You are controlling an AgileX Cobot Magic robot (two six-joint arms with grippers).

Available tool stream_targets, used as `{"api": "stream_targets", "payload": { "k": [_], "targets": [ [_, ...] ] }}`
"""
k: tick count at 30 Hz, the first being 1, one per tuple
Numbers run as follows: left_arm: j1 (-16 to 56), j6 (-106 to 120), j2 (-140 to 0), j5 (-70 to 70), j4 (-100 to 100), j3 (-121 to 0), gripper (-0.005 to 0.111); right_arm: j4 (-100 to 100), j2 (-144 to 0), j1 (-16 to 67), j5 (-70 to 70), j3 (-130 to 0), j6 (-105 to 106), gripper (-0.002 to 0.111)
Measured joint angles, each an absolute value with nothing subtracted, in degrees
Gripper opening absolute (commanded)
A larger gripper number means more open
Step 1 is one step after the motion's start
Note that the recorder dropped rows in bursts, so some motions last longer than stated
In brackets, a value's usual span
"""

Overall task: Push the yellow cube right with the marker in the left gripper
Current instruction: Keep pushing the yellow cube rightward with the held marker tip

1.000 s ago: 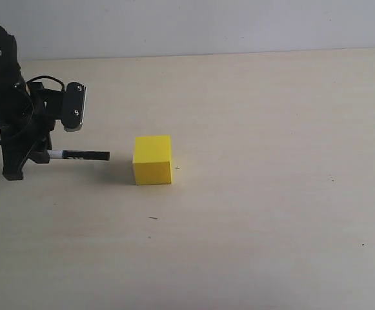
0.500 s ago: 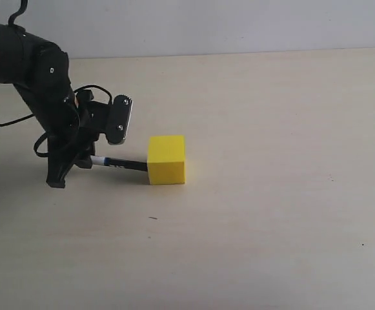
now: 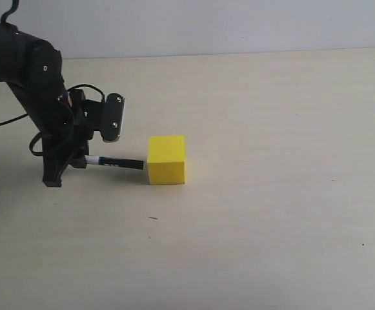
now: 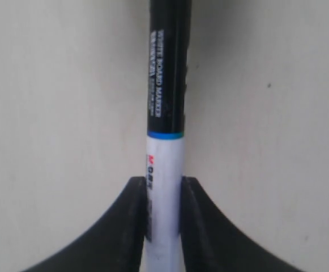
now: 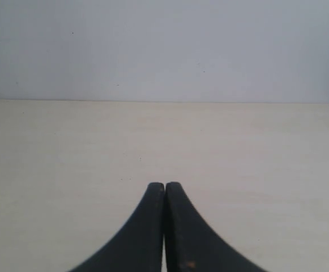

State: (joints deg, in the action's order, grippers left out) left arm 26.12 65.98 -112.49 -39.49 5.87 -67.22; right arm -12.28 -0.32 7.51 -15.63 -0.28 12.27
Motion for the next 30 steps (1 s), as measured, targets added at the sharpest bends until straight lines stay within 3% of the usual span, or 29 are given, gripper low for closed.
{"api": "stream_targets", "payload": {
  "k": [8, 19, 30],
  "targets": [
    [30.2, 66.0, -113.0, -36.6, 5.8, -67.2, 0.000, -12.3, -0.3, 7.5, -15.6, -0.3, 12.3, 0.000],
    [23.9, 64.9, -113.0, -39.1, 6.4, -67.2, 0.000, -12.3, -0.3, 7.5, -15.6, -0.3, 12.3, 0.000],
    [23.4, 64.9, -113.0, -39.1, 6.5, -67.2, 0.000, -12.3, -0.3, 7.5, -15.6, -0.3, 12.3, 0.000]
  ]
}}
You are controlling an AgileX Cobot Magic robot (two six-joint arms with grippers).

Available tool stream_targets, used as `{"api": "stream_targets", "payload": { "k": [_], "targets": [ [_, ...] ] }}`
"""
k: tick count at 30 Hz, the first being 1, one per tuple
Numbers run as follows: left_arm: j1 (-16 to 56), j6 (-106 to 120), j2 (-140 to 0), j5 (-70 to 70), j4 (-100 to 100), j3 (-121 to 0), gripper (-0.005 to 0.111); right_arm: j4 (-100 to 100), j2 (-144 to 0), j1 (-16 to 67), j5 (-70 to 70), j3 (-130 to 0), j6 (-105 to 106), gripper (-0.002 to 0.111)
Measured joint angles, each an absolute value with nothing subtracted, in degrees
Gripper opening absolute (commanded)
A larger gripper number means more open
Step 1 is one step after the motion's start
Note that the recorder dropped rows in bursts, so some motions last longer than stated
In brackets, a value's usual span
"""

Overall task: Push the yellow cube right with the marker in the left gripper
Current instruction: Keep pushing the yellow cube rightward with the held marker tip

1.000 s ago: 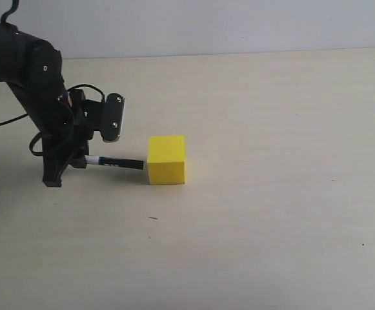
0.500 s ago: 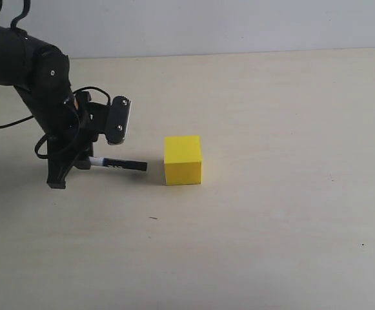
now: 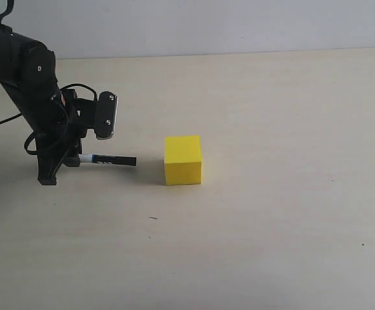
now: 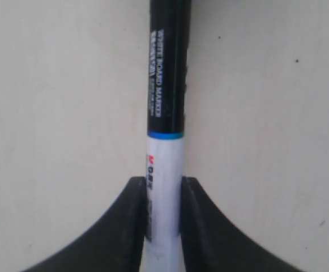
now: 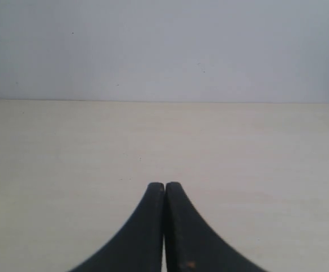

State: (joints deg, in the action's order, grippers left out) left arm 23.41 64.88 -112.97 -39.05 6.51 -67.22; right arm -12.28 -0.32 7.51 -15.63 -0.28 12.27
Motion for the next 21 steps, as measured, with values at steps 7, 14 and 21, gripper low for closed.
{"api": "stream_targets", "payload": {
  "k": [7, 14, 21],
  "targets": [
    [23.4, 64.7, -113.0, -39.3, 6.4, -67.2, 0.000, -12.3, -0.3, 7.5, -15.6, -0.3, 12.3, 0.000],
    [23.4, 62.7, -113.0, -40.5, 5.9, -67.2, 0.000, -12.3, -0.3, 7.5, -15.6, -0.3, 12.3, 0.000],
    [23.4, 61.2, -113.0, -41.4, 5.9, -67.2, 0.000, -12.3, -0.3, 7.5, -15.6, -0.3, 12.3, 0.000]
  ]
}}
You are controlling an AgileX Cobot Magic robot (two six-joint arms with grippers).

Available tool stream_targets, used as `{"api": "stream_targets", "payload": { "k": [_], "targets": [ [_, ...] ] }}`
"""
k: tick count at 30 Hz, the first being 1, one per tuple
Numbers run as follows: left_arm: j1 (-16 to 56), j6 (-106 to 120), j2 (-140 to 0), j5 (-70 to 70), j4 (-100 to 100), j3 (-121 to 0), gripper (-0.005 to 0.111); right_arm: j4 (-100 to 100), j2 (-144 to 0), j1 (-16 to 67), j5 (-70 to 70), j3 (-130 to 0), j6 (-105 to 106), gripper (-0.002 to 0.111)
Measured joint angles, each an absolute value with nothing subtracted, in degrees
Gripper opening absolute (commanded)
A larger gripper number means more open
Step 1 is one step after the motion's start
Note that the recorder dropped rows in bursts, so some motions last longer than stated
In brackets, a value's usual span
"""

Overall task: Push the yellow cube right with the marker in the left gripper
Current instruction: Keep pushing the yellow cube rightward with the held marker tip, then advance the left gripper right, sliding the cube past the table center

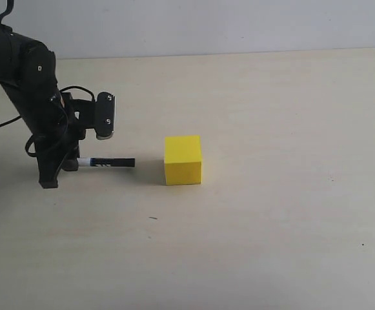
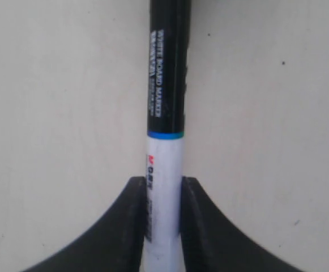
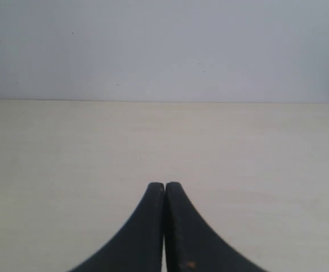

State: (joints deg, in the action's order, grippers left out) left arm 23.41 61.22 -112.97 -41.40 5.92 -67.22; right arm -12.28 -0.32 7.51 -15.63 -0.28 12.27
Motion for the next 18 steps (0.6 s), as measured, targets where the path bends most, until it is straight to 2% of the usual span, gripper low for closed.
{"api": "stream_targets", "payload": {
  "k": [6, 13, 18],
  "targets": [
    [24.7, 57.3, -113.0, -42.4, 5.9, -67.7, 0.000, -12.3, -0.3, 7.5, -15.6, -0.3, 12.3, 0.000],
    [35.4, 54.0, -113.6, -42.4, 7.6, -72.6, 0.000, -12.3, -0.3, 7.5, -15.6, -0.3, 12.3, 0.000],
    [34.0, 46.2, -113.7, -45.7, 15.3, -73.1, 0.000, -12.3, -0.3, 7.5, -15.6, -0.3, 12.3, 0.000]
  ]
}}
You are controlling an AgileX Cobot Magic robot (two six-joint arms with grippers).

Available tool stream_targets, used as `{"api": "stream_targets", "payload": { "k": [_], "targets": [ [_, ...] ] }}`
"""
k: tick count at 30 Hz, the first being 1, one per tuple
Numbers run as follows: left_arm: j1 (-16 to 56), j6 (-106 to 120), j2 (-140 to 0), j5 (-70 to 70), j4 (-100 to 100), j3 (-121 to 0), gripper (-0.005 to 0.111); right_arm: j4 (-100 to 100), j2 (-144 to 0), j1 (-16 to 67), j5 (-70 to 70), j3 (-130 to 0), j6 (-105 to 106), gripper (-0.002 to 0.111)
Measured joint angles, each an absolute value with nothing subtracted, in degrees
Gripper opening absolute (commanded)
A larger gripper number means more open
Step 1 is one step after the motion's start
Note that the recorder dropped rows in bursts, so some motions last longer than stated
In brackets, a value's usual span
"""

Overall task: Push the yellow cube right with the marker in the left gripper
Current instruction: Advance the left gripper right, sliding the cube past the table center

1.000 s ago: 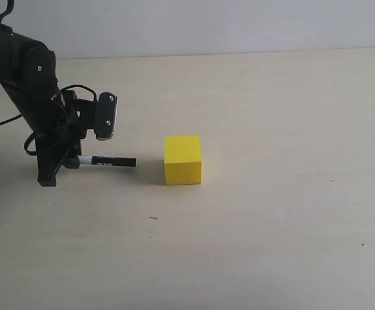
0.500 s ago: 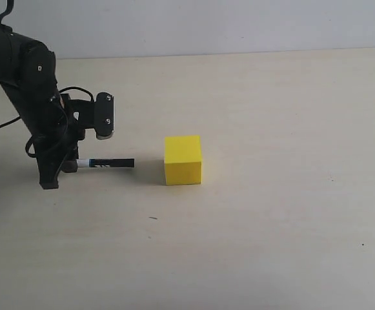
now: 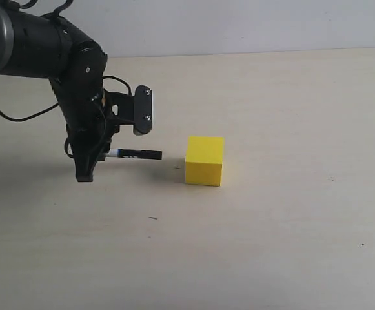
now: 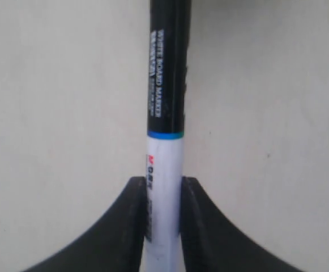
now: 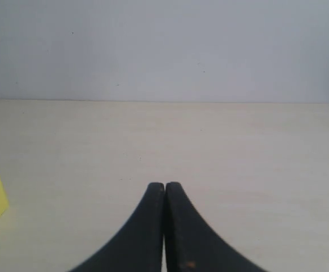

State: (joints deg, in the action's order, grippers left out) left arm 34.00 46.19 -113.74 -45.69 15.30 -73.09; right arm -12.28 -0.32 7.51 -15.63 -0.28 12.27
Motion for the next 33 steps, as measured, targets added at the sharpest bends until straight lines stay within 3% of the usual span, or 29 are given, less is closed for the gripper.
{"api": "stream_targets", "payload": {
  "k": [4, 13, 24, 33],
  "targets": [
    [33.4, 45.4, -113.7, -47.6, 15.5, -73.1, 0.000, -12.3, -0.3, 7.5, -15.6, -0.3, 12.3, 0.000],
    [42.1, 44.8, -113.8, -42.3, 14.3, -73.1, 0.000, -12.3, -0.3, 7.5, -15.6, -0.3, 12.3, 0.000],
    [37.4, 40.4, -113.8, -44.6, 14.7, -73.1, 0.000, -12.3, -0.3, 7.5, -15.6, -0.3, 12.3, 0.000],
    [43.8, 37.8, -118.8, -40.2, 14.0, -80.4, 0.000, -12.3, -0.3, 7.5, -15.6, -0.3, 12.3, 0.000]
  ]
}}
